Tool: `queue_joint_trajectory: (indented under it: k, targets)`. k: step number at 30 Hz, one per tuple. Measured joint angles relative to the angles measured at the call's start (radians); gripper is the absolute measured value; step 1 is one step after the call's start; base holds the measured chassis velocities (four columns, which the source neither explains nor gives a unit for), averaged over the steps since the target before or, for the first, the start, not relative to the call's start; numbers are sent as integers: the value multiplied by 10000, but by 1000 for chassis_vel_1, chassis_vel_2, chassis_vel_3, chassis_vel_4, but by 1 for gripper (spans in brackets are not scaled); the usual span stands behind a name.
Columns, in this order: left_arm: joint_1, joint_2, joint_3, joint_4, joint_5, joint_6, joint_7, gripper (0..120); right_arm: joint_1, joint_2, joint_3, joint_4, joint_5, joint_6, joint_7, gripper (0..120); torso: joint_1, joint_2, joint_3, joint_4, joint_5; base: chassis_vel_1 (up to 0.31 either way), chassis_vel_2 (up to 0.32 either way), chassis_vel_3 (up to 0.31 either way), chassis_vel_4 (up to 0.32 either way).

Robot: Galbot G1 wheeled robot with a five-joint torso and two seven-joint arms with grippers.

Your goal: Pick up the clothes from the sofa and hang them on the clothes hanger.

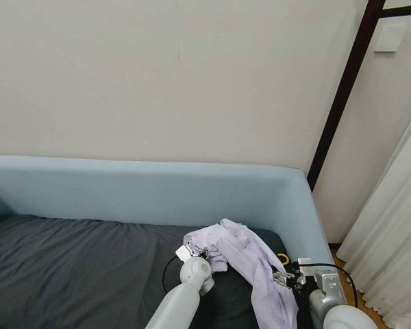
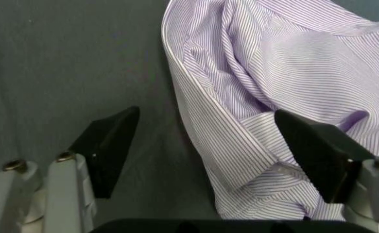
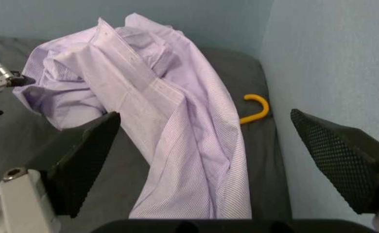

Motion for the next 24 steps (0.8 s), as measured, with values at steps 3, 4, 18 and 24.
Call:
queue_joint_trajectory:
  k: [3, 4, 18, 24]
  targets:
    - [0, 2, -10, 14, -3, 22, 8, 71, 28, 4, -15, -4, 27, 0, 8, 100, 0, 0, 0, 0, 0, 0, 0, 0, 0]
    - [0, 2, -10, 14, -3, 22, 8, 71, 28, 4, -15, -4, 27, 0, 8, 100, 0, 0, 0, 0, 0, 0, 0, 0, 0]
    - [46, 6, 129, 155, 41, 306, -1, 15, 125, 46, -72, -9, 155, -16, 116, 100, 0, 0, 0, 0, 0, 0, 0, 0, 0]
    - [190, 9, 200, 48, 118, 343, -70, 0, 124, 51, -68, 2, 179, -29, 153, 100, 0, 0, -1, 0, 1, 0, 0, 0, 0]
